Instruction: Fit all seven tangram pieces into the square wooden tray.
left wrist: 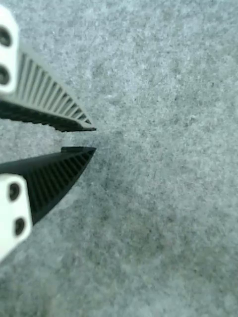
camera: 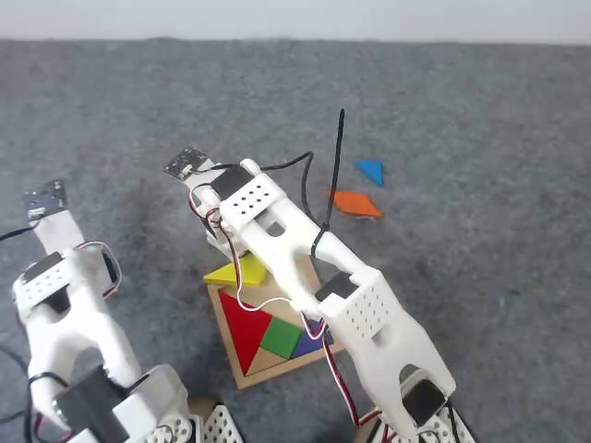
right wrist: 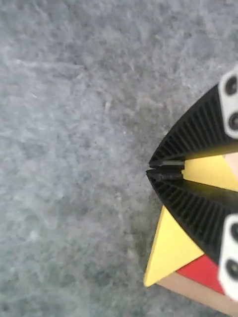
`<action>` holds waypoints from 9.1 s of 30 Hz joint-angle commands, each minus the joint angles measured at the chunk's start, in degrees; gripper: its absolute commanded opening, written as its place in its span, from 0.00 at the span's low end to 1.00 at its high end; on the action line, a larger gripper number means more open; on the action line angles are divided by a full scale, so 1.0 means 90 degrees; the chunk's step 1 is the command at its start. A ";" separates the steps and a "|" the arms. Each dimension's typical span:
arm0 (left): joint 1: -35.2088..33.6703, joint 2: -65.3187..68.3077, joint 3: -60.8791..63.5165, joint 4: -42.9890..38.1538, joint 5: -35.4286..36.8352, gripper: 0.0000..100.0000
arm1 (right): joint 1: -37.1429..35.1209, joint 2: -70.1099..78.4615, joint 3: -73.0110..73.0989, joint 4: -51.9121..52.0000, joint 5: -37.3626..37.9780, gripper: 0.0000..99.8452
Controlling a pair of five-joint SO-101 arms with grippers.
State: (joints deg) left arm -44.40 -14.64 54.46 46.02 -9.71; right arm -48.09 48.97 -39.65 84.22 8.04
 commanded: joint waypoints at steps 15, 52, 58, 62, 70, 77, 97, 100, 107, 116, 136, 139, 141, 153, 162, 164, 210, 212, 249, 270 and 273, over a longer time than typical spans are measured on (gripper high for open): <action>0.0059 -0.0293 -0.0024 -0.0059 -0.0068 0.05 | -0.0523 -0.0845 -0.0293 0.0864 0.0684 0.01; 0.0059 -0.0293 -0.0024 -0.0059 -0.0068 0.05 | -0.0659 -0.1841 -0.0293 0.2007 0.0957 0.01; 0.0049 -0.0293 -0.0044 -0.0059 -0.0068 0.05 | -0.0991 -0.2398 -0.0029 0.1451 0.0332 0.01; 0.0020 -0.0293 -0.0034 -0.0059 -0.0068 0.05 | -0.1402 -0.2642 0.0527 0.0806 0.0098 0.01; 0.0068 -0.1153 0.0591 -0.0303 -0.0068 0.03 | -0.1021 -0.4635 0.3028 -0.0122 0.0039 0.01; 0.0547 -0.4122 0.2466 -0.0781 -0.0078 0.03 | -0.0405 -0.7038 0.6584 -0.2056 0.0576 0.01; 0.0811 -0.7590 0.4547 -0.1201 -0.0723 0.03 | -0.1216 -0.5924 0.7424 -0.4488 0.0684 0.17; 0.0811 -0.7590 0.4547 -0.1201 -0.0723 0.03 | -0.1226 -0.5465 0.6935 -0.4459 0.0684 0.17; 0.0811 -0.7590 0.4547 -0.1201 -0.0723 0.03 | -0.1304 -0.4567 0.5441 -0.3697 0.0645 0.13; 0.0801 -0.7590 0.4547 -0.1211 -0.0723 0.03 | -0.1353 -0.3932 0.4816 -0.3463 0.0342 0.01; 0.0821 -0.7629 0.4615 -0.1192 -0.0762 0.03 | -0.1011 -0.3902 0.5333 -0.2574 0.1026 0.01; 0.0821 -0.7629 0.4615 -0.1192 -0.0762 0.03 | -0.0796 -0.3922 0.5304 -0.2564 0.1328 0.01; 0.0821 -0.7629 0.4615 -0.1192 -0.0762 0.03 | -0.0718 -0.4020 0.5226 -0.2613 0.1368 0.01; 0.0830 -0.7629 0.4645 -0.1201 -0.0742 0.03 | -0.0698 -0.3541 0.5099 -0.4293 0.1358 0.01; 0.0830 -0.7629 0.4645 -0.1201 -0.0733 0.03 | -0.0376 -0.3385 0.5099 -0.3629 0.1407 0.01; 0.0830 -0.7629 0.4645 -0.1192 -0.0733 0.03 | -0.0210 -0.3385 0.5099 -0.3453 0.1407 0.01; 0.0840 -0.7629 0.4694 -0.1192 -0.0733 0.03 | -0.0269 -0.8142 0.8811 -0.3228 0.1973 0.01; 0.0889 -0.7629 0.4694 -0.1192 -0.0733 0.03 | -0.0230 -0.8962 0.9973 -0.3990 0.2159 0.01; 0.0996 -0.7639 0.4703 -0.1114 -0.0772 0.03 | 0.1138 -0.7810 0.9123 -0.3658 0.2100 0.04; 0.0987 -0.7639 0.4703 -0.1104 -0.0772 0.03 | 0.1040 -0.6061 0.9006 -0.4225 0.0107 0.17; 0.0987 -0.7639 0.4703 -0.1104 -0.0772 0.03 | 0.1040 -0.6032 0.8977 -0.4225 0.0078 0.16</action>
State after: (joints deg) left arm -35.96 -82.42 97.27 35.65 -16.04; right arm -39.47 -4.92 44.22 45.89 9.71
